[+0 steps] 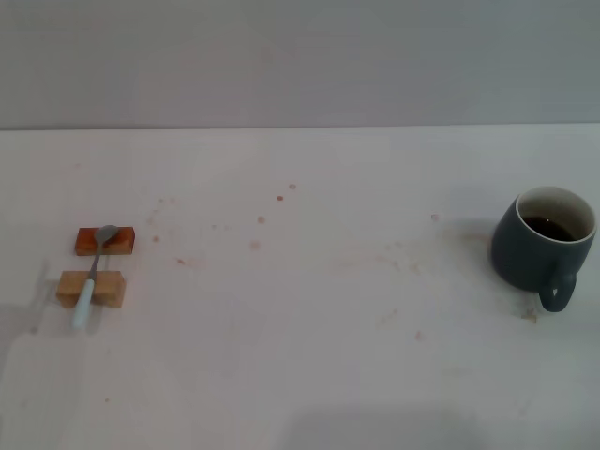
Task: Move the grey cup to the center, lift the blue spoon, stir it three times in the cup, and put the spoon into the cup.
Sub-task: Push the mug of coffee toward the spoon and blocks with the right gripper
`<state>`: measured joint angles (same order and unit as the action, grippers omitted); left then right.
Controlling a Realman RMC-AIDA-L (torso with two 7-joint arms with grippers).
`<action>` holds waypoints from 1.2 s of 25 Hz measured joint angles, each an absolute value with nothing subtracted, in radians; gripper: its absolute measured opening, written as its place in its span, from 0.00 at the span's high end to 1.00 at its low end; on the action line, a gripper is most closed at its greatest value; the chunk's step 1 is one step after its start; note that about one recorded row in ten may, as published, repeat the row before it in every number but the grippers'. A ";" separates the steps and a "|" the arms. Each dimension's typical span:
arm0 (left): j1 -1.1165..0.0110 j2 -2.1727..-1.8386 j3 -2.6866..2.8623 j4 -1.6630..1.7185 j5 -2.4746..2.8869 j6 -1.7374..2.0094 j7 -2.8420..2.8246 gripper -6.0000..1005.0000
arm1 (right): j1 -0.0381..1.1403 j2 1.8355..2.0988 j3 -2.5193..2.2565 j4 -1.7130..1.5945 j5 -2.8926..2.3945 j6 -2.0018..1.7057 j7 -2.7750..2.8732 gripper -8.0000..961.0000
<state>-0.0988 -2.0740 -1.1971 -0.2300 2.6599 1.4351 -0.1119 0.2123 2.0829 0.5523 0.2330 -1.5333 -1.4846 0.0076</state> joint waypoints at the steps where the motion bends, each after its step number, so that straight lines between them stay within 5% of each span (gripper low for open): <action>1: -0.099 -2.074 -1.196 -0.230 2.660 1.435 -0.112 0.20 | 0.245 2.082 0.552 0.202 -1.511 -1.412 0.008 0.99; 30: -0.134 -2.075 -1.181 -0.232 2.660 1.432 -0.112 0.20 | 0.473 2.077 0.549 0.109 -1.502 -0.954 0.006 0.99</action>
<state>-0.1335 -2.0751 -1.1811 -0.2316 2.6600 1.4317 -0.1119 0.4727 2.0769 0.5492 0.1094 -1.5023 -0.9537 0.0062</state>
